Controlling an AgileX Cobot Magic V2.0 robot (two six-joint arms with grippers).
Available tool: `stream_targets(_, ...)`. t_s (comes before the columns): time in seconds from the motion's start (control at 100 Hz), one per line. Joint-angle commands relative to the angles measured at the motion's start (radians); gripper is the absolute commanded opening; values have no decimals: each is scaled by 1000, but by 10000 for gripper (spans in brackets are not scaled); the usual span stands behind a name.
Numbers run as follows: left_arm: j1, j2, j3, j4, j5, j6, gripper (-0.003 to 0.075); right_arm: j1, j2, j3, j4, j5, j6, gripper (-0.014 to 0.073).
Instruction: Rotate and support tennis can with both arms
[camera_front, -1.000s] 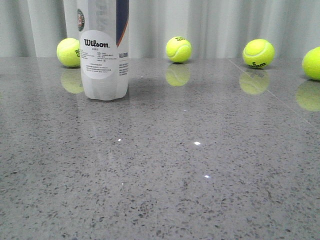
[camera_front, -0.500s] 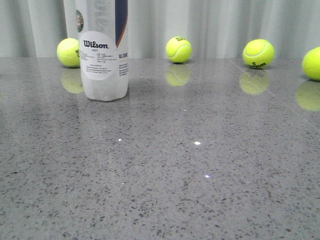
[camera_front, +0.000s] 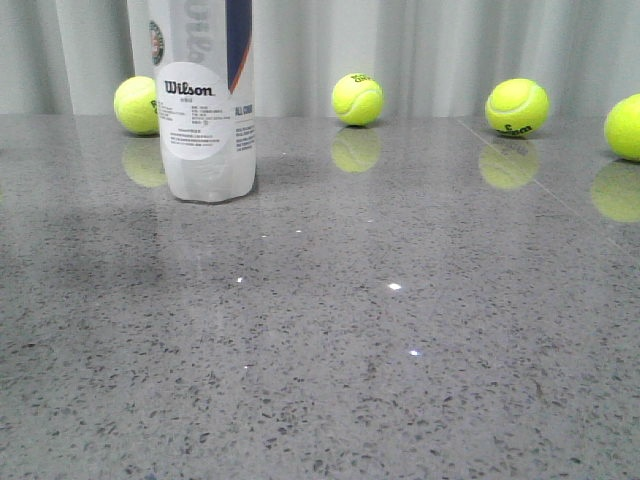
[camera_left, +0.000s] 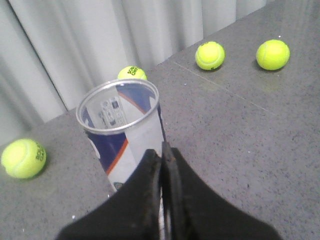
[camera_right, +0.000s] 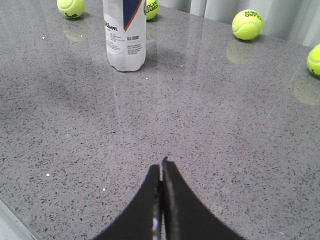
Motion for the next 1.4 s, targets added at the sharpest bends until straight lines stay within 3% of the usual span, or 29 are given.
stream_targets(0.0,-9,-85,72,-28,-138,-30,-19,-5,12,-25,-2,-69,-6,-60)
stream_targets(0.13,-9,-195,233,-56,-245,-42,-19,-5,12,-25,-2,-69,-6,-60)
stream_targets(0.26,7,-304,340,-62,-258,-42,-19,-5,12,-25,-2,-69,-6,-60)
stream_targets(0.71,307,-542,599,-55,-383,-42,-19,-5,12,-25,-2,-68,-6,-60)
stream_targets(0.96,412,-594,680,-44,-457,-42,-19,-5,12,-25,-2,-68,-6,-60)
stream_targets(1.13,471,-693,772,123,-450,-281,-19,-5,12,-25,-2,-68,-6,-60)
stream_targets(1.39,529,-878,955,135,-434,-292,-19,-5,12,-25,-2,-68,-6,-60)
